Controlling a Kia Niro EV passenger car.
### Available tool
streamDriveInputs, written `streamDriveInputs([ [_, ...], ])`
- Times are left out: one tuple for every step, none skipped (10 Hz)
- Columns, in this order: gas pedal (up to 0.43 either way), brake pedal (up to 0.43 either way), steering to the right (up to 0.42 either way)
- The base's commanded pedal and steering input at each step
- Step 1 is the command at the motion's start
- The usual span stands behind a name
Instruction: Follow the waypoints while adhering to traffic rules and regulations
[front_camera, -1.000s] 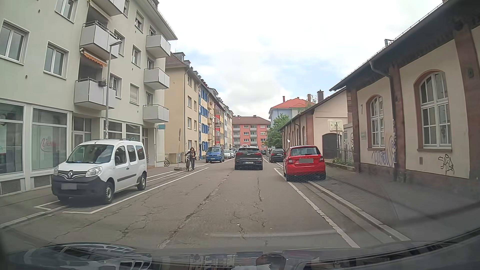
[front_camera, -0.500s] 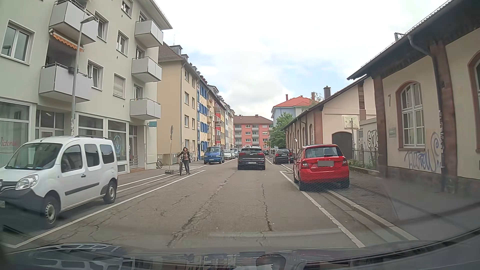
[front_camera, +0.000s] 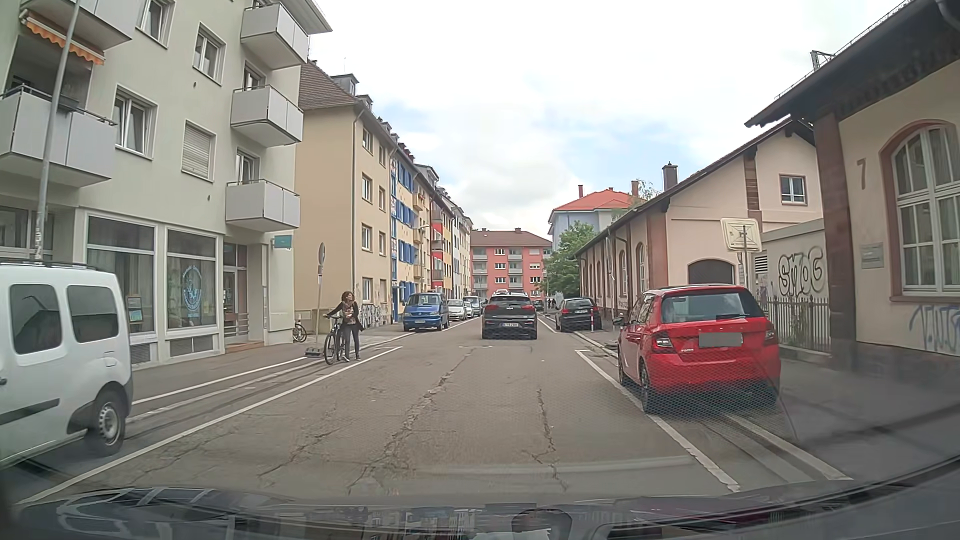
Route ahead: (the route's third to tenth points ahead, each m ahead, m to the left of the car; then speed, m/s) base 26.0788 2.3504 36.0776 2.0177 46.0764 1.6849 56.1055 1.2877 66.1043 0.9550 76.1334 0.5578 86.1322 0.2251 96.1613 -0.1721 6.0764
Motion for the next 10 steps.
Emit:
streamDriveInputs([
  [0.059, 0.000, -0.007],
  [0.059, 0.000, -0.003],
  [0.059, 0.000, 0.000],
  [0.059, 0.000, 0.000],
  [0.059, 0.000, 0.002],
  [0.059, 0.000, 0.006],
  [0.059, 0.000, 0.010],
  [0.059, 0.000, 0.015],
  [0.059, 0.000, 0.019],
  [0.059, 0.000, 0.022],
])
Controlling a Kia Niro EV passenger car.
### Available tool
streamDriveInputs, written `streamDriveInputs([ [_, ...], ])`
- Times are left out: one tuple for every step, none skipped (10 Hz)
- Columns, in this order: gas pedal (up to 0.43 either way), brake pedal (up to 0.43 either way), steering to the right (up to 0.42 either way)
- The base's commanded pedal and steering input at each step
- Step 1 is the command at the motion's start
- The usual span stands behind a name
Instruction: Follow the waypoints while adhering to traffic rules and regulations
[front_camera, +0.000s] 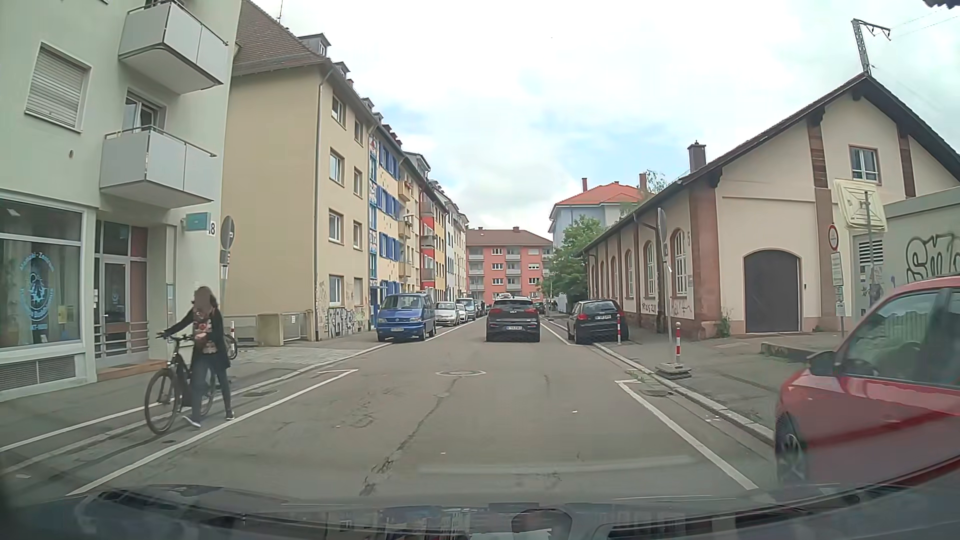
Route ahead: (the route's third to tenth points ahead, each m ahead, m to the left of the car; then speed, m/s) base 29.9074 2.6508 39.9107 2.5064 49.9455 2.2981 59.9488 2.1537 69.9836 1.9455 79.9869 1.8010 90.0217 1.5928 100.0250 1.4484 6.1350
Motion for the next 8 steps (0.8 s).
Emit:
streamDriveInputs([
  [0.059, 0.000, 0.023],
  [0.059, 0.000, 0.023],
  [0.059, 0.000, 0.024],
  [0.059, 0.000, 0.026],
  [0.059, 0.000, 0.026],
  [0.059, 0.000, 0.026],
  [0.059, 0.000, 0.026],
  [0.059, 0.000, 0.026],
])
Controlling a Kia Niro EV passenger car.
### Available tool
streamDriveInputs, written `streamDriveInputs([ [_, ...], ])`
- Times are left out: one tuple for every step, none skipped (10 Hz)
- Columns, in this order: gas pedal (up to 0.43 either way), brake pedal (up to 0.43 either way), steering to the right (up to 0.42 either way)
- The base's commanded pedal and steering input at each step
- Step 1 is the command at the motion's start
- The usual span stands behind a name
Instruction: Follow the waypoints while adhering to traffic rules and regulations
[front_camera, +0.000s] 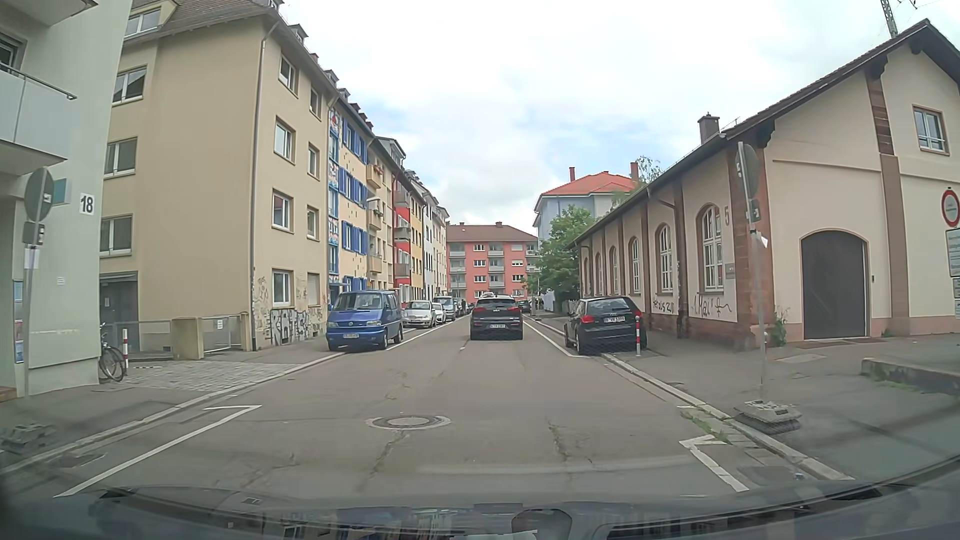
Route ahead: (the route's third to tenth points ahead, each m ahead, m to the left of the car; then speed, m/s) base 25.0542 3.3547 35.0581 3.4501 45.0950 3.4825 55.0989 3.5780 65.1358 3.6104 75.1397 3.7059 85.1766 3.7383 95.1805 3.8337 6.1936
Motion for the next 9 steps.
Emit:
streamDriveInputs([
  [0.059, 0.000, 0.023],
  [0.059, 0.000, 0.019],
  [0.059, 0.000, 0.014],
  [0.059, 0.000, 0.012],
  [0.059, 0.000, 0.011],
  [0.059, 0.000, 0.008],
  [0.059, 0.000, 0.003],
  [0.059, 0.000, 0.002],
  [0.059, 0.000, 0.001],
])
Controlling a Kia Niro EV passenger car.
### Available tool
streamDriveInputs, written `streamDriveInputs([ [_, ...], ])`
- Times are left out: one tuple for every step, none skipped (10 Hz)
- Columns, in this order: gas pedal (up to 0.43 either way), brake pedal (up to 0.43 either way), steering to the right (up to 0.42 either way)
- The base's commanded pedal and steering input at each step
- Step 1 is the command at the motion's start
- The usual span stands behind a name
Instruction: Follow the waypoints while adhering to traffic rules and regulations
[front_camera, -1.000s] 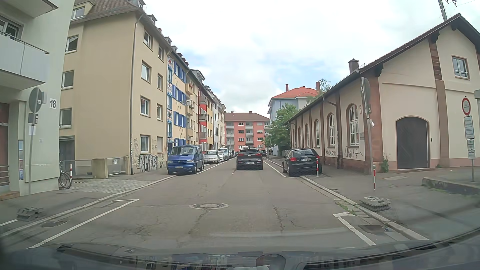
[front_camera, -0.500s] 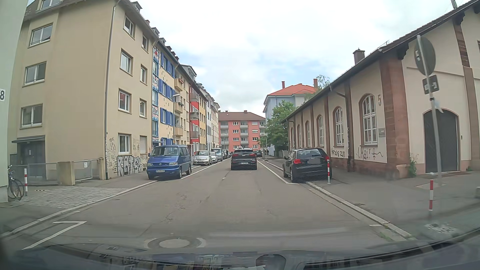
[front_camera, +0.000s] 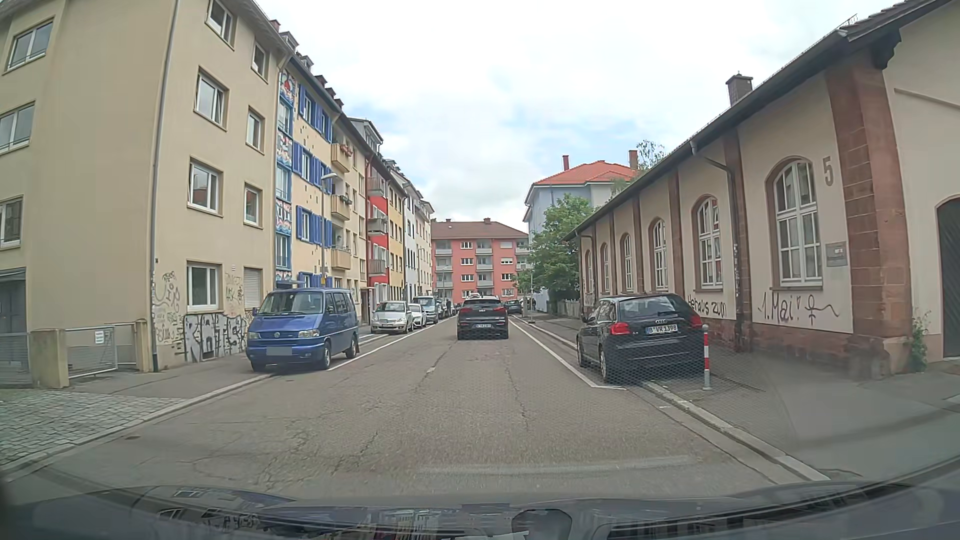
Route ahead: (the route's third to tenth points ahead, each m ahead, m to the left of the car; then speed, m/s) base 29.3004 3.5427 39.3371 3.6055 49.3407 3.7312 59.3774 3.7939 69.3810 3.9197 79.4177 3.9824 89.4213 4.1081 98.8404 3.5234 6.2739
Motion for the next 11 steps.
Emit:
streamDriveInputs([
  [0.059, 0.000, 0.000],
  [0.067, 0.000, -0.003],
  [0.067, 0.000, -0.008],
  [0.067, 0.000, -0.011],
  [0.067, 0.000, -0.011],
  [0.067, 0.000, -0.010],
  [0.067, 0.000, -0.009],
  [0.067, 0.000, -0.010],
  [0.067, 0.000, -0.011],
  [0.067, 0.000, -0.011],
  [0.067, 0.000, -0.006],
])
